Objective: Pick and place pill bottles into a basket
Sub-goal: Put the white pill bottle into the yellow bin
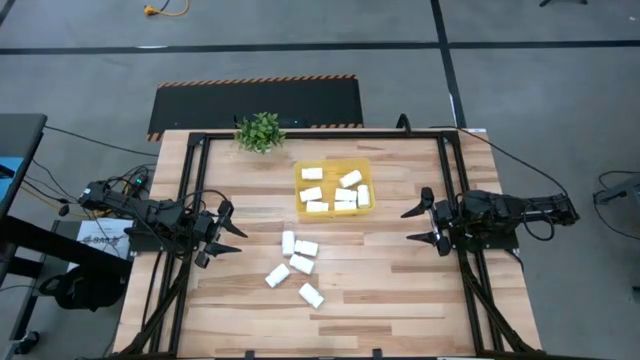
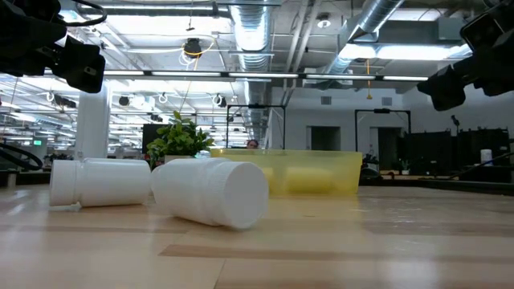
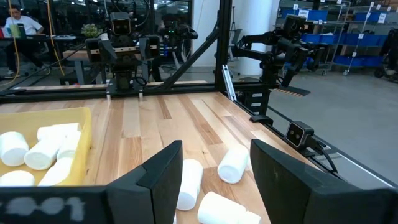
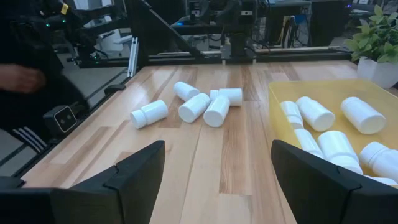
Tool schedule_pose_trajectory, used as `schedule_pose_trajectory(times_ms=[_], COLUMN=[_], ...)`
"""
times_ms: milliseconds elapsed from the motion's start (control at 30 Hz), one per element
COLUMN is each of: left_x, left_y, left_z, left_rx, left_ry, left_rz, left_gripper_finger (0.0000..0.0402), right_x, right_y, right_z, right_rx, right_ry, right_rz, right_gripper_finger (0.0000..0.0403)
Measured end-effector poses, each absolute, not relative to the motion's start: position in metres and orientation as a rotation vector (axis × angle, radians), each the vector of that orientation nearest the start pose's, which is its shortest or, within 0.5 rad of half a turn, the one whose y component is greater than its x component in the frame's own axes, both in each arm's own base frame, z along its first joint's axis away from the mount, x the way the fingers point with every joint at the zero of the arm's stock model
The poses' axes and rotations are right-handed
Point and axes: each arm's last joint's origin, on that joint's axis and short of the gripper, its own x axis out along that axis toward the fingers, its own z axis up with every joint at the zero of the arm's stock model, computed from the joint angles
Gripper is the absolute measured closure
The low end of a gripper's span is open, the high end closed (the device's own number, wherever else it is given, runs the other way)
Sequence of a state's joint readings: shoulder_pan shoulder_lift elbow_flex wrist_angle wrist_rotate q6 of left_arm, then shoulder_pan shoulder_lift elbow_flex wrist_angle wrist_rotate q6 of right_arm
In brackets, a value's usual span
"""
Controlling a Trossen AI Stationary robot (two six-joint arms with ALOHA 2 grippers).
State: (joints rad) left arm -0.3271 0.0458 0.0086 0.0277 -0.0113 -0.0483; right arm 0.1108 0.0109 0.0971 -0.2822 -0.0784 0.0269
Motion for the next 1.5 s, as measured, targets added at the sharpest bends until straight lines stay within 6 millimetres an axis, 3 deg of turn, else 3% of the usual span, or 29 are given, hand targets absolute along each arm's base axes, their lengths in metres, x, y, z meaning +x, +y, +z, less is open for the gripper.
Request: schedule_pose_trajectory(times_ms=[1033,1200,1333,1500], left_x=[0.095,0.094,0.091,0.087], left_y=[-0.032,-0.028,-0.022,-0.021], left_z=[0.166,0.179,0.200,0.214], left_rx=[-0.075,-0.194,-0.354,-0.371], left_ry=[0.013,-0.051,-0.234,-0.378], left_rz=[-0.306,-0.191,-0.076,-0.110], left_gripper_finger=[0.0225,0.0225,0.0225,0.0225], right_x=[0.089,0.089,0.089,0.089], right_y=[0.012,0.012,0.012,0.012], right_z=[0.168,0.168,0.168,0.168], right_rx=[0.024,0.024,0.024,0.024], right_ry=[0.199,0.199,0.199,0.199], right_rz=[0.186,0.186,0.186,0.186], right_gripper_finger=[0.0117,0.0117,0.0117,0.0117])
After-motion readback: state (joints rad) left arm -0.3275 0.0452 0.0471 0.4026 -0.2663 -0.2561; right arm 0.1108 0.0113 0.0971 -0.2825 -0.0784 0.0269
